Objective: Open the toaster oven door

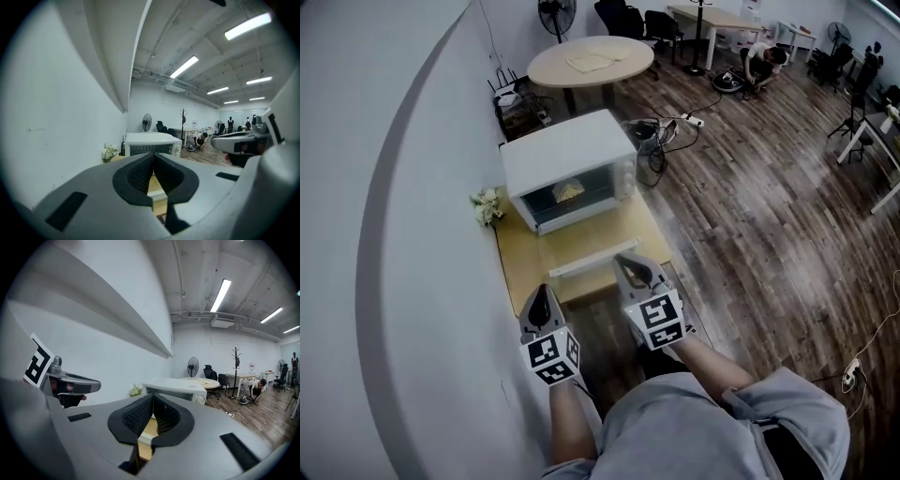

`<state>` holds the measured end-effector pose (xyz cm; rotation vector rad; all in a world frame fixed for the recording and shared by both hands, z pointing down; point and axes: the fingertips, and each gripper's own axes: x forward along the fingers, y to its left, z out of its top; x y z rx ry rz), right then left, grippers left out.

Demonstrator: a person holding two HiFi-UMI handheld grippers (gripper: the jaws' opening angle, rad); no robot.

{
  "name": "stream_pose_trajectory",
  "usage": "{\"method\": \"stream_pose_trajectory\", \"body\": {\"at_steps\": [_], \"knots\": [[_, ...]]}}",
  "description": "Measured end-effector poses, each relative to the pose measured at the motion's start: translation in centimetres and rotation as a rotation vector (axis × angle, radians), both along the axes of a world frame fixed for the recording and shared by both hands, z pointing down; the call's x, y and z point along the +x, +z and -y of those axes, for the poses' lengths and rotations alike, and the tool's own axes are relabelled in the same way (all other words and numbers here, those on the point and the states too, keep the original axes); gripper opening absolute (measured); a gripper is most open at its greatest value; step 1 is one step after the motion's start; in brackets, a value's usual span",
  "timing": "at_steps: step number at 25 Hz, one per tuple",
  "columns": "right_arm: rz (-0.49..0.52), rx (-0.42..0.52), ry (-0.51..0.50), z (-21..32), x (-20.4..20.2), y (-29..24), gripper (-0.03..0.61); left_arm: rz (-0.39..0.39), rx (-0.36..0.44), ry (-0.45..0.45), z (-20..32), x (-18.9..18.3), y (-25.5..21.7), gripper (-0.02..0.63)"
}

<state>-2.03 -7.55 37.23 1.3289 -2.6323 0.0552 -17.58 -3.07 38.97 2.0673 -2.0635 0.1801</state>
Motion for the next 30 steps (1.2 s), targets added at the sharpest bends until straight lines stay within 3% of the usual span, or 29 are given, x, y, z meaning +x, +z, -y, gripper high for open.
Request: {"method": "stream_pose_trajectory", "body": {"at_steps": [6,30], "knots": [[0.006,0.007,-0.003,-2.0,-0.4,-0.6,0.002,0.003,0.011,-0.002,-1.9,-0.4,-0.9,0.003],[0.008,0.011,-0.03,-2.1,-0.8,-0.5,-0.002,0.018,0.009,-0.007,-2.4,-0.3,-0.9,0.005]]}}
